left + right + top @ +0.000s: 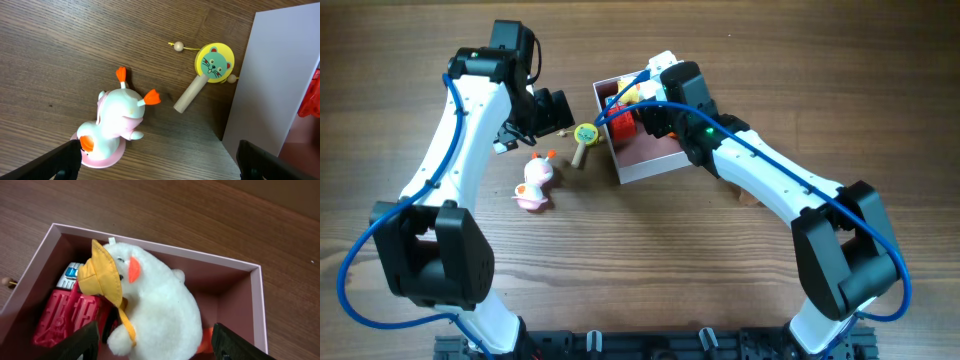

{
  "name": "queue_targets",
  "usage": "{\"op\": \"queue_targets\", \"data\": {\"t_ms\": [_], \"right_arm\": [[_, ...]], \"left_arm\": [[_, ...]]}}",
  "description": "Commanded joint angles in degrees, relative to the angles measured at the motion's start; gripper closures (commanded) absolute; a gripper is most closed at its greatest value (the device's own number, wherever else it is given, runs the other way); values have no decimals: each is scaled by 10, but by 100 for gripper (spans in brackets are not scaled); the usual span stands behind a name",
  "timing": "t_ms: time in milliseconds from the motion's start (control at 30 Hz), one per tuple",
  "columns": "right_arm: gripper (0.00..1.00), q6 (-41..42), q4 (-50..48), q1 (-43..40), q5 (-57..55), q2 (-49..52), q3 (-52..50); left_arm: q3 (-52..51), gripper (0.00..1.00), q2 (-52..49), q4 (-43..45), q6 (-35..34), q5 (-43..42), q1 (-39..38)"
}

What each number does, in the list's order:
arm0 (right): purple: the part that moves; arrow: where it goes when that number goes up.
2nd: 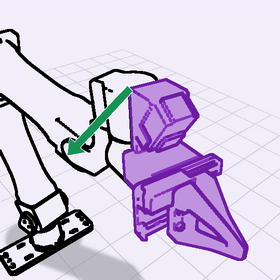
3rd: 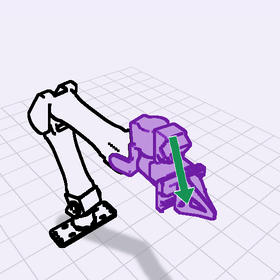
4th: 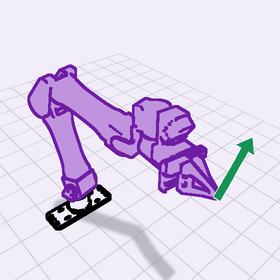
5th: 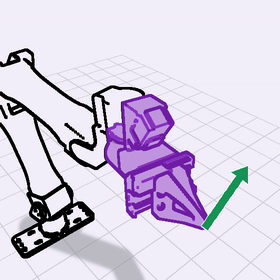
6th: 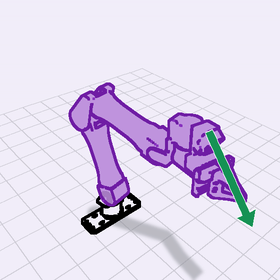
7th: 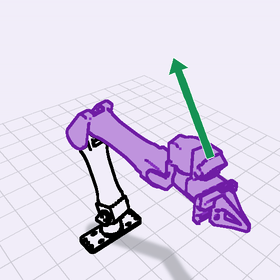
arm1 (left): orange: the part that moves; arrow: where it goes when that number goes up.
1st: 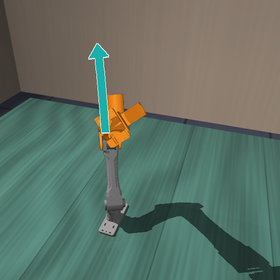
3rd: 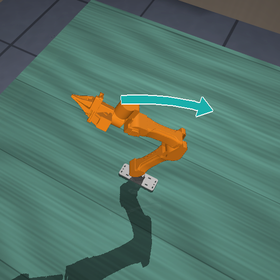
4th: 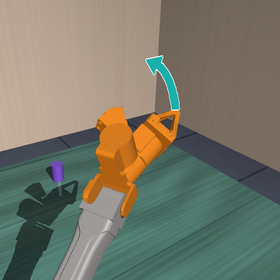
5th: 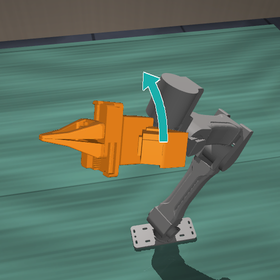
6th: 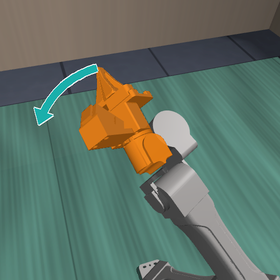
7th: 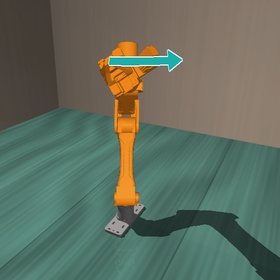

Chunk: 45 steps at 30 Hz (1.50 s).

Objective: Pack container
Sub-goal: 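Lower the plush duck into the box beside the fire truck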

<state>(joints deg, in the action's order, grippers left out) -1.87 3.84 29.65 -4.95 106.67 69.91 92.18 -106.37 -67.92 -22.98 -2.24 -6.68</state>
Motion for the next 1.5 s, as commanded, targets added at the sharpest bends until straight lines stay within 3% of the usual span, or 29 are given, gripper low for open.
{"op": "queue_targets", "data": {"t_ms": [0, 800, 833, 900, 933, 967, 1033, 1133, 1467], "right_arm": [[28, -10, -7, 3, 9, 3, 10], [21, -11, -43, -14, 1, 90, 10], [23, -12, -43, -14, 5, 90, 10], [48, -12, -48, -13, 5, 90, 10], [55, -12, -49, -13, 5, 90, 10], [73, -12, -50, -13, 5, 89, 10], [94, -12, -51, -13, 2, 82, 11], [96, -17, -57, -13, -18, 56, 11], [95, -242, -55, -13, -66, 0, 11]], "left_arm": [[-3, 0, 6, 0, 1, 3, 2], [-4, 0, 6, 0, 1, 3, 2], [-4, 0, 6, 0, 1, 3, 2], [-4, 0, 6, 0, 1, 3, 2], [-3, 0, 6, 0, 1, 3, 2], [-3, 0, 6, 0, 1, 3, 2], [-4, 0, 6, 0, 1, 3, 2], [-4, 0, 6, 0, 1, 3, 2], [-4, 0, 6, 0, 1, 3, 2]]}}
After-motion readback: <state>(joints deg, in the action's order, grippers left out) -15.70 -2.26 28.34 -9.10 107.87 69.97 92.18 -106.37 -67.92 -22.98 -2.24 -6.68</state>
